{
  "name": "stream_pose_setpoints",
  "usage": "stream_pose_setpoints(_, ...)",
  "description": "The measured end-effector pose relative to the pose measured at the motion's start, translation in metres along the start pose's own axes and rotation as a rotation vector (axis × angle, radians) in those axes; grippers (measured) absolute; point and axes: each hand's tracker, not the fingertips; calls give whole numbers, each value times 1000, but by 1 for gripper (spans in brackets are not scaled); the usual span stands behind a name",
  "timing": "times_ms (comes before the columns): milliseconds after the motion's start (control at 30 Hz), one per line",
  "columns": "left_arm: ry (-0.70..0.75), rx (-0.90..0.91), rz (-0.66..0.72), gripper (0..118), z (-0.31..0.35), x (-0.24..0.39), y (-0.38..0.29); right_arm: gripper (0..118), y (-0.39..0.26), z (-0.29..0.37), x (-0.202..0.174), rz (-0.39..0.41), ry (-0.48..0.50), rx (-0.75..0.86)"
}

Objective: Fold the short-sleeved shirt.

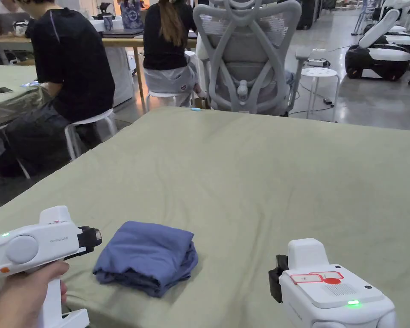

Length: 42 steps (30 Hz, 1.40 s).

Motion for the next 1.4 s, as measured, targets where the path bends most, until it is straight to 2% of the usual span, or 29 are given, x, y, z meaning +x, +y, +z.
stream_pose_setpoints(167, -85, 129, -202, 0, 38, 124, -25, 0, -7, 39, 47, -20, -65, 42)
stream_pose_setpoints(267, -158, 230, -302, 0, 56, 201, -49, 0, -10, 68, 83, -7, -162, 78)
stream_pose_setpoints(367, -208, 299, -335, 0, 69, 271, -77, 0, -13, 100, 126, -46, -230, 109)
stream_pose_setpoints(500, -265, 345, -415, 0, 76, 353, -109, 0, -16, 138, 178, -38, -352, 149)
stream_pose_setpoints(600, -304, 350, -507, 0, 78, 404, -123, 0, -12, 168, 208, -26, -419, 220)
stream_pose_setpoints(667, -340, 374, -514, 0, 86, 428, -125, 0, -6, 187, 223, -44, -430, 282)
stream_pose_setpoints(933, -355, 430, -547, 0, 102, 455, -114, 0, 8, 206, 250, -60, -457, 321)
stream_pose_setpoints(1400, -311, 445, -529, 0, 102, 452, -99, 0, 7, 197, 257, -90, -455, 335)
